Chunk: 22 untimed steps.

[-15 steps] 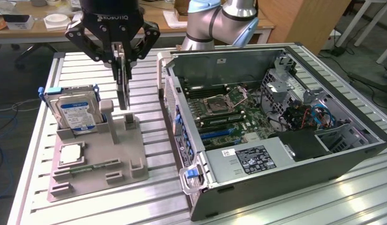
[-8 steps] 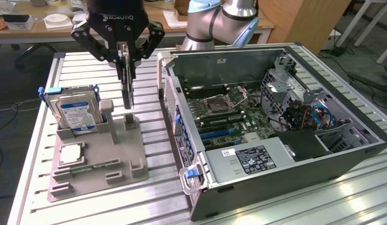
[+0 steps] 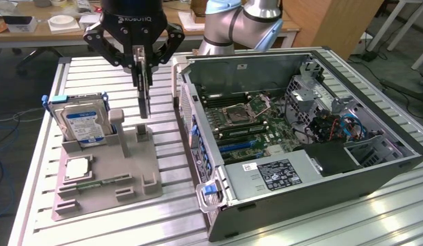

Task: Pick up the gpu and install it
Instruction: 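Pick up the gpu and move the gpu toward the slot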

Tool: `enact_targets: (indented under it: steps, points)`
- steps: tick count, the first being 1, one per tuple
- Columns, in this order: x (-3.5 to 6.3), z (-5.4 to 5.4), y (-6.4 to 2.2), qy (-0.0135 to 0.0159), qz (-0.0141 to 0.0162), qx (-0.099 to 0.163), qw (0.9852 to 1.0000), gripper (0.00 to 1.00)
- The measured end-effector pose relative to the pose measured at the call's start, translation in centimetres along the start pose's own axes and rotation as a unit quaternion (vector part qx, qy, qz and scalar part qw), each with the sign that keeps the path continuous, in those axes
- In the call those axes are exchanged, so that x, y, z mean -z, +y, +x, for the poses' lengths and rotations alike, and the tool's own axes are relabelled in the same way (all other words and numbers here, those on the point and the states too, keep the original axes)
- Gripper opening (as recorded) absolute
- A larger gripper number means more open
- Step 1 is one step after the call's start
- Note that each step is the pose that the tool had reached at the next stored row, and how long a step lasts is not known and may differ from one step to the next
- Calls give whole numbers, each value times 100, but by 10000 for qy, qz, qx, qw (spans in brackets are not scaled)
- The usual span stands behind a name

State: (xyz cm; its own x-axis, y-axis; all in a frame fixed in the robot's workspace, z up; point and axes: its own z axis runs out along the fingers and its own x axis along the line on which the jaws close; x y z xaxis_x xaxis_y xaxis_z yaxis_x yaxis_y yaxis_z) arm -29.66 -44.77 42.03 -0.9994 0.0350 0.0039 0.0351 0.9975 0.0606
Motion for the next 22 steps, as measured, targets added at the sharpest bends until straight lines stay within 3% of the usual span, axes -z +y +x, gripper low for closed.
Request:
enact_targets:
  steps: [9,22]
  points:
    - [0,-74,3,2,-19,10,10000,27]
    - [0,-170,5,5,-23,9,10000,27]
